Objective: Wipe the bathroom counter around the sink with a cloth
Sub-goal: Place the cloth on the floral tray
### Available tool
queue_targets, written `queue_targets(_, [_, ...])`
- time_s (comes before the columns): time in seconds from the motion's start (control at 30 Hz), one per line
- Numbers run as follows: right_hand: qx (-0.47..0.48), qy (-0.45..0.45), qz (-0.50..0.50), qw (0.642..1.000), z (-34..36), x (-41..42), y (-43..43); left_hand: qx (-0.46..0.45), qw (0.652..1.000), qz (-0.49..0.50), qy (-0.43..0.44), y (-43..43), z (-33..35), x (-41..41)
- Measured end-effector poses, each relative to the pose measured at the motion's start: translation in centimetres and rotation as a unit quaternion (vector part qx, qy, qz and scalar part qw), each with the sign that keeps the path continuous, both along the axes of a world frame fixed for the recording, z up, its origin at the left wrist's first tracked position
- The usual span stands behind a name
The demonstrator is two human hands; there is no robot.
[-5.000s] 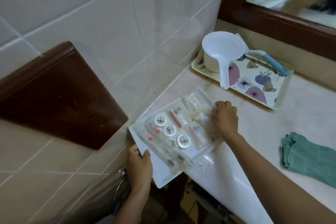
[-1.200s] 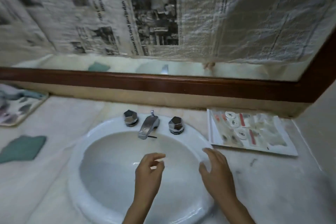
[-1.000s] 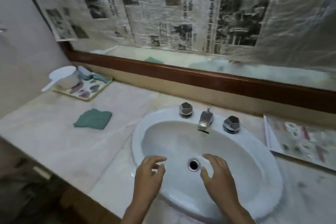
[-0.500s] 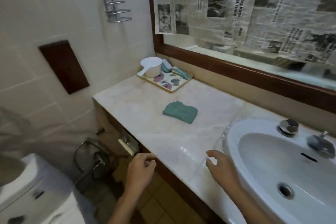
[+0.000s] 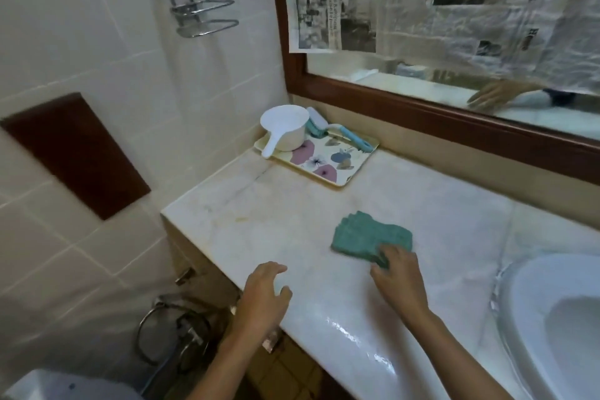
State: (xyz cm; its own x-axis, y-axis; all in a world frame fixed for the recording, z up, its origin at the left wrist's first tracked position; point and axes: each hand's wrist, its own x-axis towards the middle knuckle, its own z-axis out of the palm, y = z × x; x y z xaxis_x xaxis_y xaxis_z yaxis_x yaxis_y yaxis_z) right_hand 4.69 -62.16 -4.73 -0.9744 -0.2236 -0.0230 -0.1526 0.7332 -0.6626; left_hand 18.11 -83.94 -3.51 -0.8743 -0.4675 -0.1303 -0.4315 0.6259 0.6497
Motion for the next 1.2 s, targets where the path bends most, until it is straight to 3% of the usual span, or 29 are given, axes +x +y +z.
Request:
queue_targets(0.13, [0.163,-0.026,0.040,0.985,0.1,-5.7,-2.5,-0.039,0.997,-0.059,-0.027,-3.2,-0.5,-5.1])
queue_targets(0.37, [0.270,-0.068,0.027,0.960,0.4,-9.1,-4.6,-0.093,0.983,-0.154,-0.045,-7.8,-1.3,-13.6])
queue_targets(0.63, [0.263,-0.133,0.007,0.956,2.0,-10.6,-6.3,-0.196,0.939,-0.275,-0.064,-13.4,-2.7,-21.7])
queue_targets(0.77, [0.138,-0.165,-0.014,0.976,4.1,-13.5,-8.2,-0.240,0.910,-0.335,-0.050,-15.8,-4.0,-23.6])
queue_targets(1.0, [0.110,-0.117,-0.015,0.987,8.1,-22.3,-15.1,-0.222,0.910,-0.350,-0.006,-17.1,-6.3,-23.8])
queue_targets(1.2, [0.139,-0.147,0.036,0.979,6.5,-28.5,-21.2,-0.220,0.915,-0.339,0.020,-17.2,-7.1,-23.9])
